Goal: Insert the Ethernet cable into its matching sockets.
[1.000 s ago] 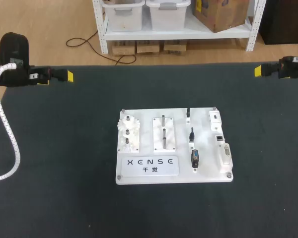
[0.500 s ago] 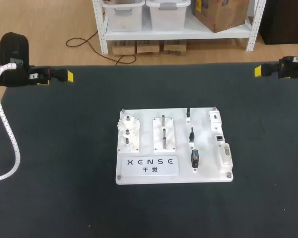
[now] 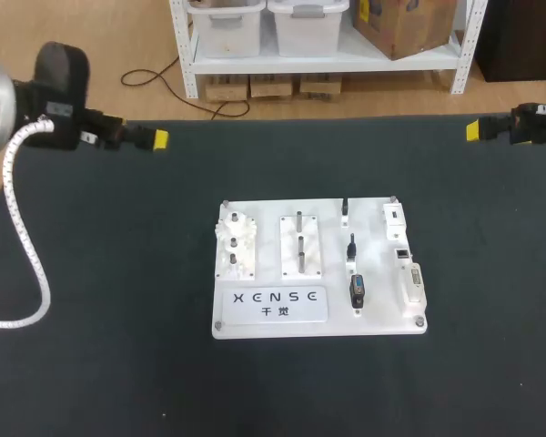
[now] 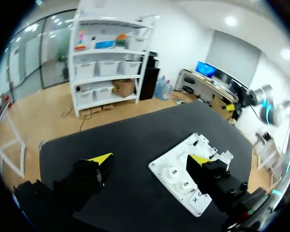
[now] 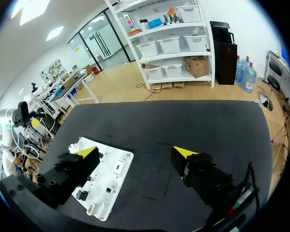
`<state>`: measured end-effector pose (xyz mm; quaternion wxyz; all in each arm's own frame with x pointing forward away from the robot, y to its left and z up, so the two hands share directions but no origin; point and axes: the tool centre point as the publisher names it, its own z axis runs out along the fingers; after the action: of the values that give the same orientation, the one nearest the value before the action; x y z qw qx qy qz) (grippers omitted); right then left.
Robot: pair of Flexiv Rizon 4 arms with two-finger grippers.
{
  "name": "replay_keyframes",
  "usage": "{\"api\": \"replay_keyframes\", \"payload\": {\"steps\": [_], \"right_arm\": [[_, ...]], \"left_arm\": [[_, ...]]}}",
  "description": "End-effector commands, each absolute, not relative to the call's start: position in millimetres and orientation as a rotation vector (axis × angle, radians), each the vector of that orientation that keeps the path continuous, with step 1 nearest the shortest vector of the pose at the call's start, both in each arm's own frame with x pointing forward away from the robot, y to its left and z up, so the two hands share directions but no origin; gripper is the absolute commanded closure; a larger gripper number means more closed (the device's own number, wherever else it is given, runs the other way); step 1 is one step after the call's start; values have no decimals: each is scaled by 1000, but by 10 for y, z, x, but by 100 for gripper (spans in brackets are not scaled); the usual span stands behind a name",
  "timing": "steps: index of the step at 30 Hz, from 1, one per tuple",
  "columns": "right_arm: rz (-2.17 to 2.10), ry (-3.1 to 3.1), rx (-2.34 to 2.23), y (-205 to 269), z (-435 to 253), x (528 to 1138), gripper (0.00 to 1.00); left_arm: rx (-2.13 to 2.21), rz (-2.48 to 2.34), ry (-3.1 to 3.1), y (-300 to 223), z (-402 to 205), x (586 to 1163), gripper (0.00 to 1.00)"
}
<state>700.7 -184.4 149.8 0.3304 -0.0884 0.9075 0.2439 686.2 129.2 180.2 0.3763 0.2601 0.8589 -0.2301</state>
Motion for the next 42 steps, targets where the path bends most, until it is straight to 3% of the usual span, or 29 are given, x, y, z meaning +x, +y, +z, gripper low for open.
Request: {"api": "replay_keyframes", "payload": {"steps": [1,14,42], "right_arm": [[640,2373,-233,-1850,1499,7006,0],[640,2373,-233,-1850,1499,7006,0],[640,2373,-233,-1850,1499,7006,0]], "left_arm": [[1160,-869,1732,1181,1733,6768,0],[1555,-812,1448,506,1506,6281,0],[1679,-709,1679,39,804,5990,0]]}}
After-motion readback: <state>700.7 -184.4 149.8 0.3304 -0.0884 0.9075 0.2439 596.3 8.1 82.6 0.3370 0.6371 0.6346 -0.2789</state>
